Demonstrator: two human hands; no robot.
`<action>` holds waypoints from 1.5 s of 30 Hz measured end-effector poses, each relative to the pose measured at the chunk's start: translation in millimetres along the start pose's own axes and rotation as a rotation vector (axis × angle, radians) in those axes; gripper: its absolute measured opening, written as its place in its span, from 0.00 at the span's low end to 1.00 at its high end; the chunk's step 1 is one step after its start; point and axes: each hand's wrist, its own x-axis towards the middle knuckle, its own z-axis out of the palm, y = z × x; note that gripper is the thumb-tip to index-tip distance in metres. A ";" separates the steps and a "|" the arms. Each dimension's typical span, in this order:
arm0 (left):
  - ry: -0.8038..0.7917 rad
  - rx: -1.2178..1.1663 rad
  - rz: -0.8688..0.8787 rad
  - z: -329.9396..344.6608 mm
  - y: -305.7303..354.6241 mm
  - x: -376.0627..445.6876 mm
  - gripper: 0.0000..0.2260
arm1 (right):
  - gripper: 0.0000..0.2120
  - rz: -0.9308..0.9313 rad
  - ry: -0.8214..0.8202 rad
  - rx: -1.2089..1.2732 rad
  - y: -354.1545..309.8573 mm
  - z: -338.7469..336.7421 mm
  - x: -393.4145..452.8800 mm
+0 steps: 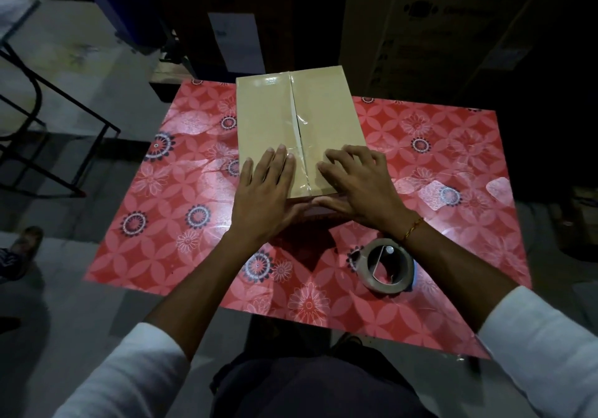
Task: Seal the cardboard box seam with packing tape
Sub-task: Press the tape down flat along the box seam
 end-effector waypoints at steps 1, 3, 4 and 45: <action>0.006 0.005 0.004 0.4 -0.5 0.4 0.39 | 0.34 0.016 0.015 -0.003 -2.8 0.1 1.5; -0.002 0.014 0.020 -0.1 -2.3 1.1 0.39 | 0.34 0.032 0.041 -0.013 -6.6 1.2 2.7; -0.009 0.015 0.033 -0.6 -3.8 1.5 0.39 | 0.34 0.036 0.049 -0.024 -8.3 1.8 2.6; -0.016 0.107 0.119 6.6 -26.4 11.8 0.49 | 0.42 0.067 -0.063 -0.076 -23.4 5.8 12.1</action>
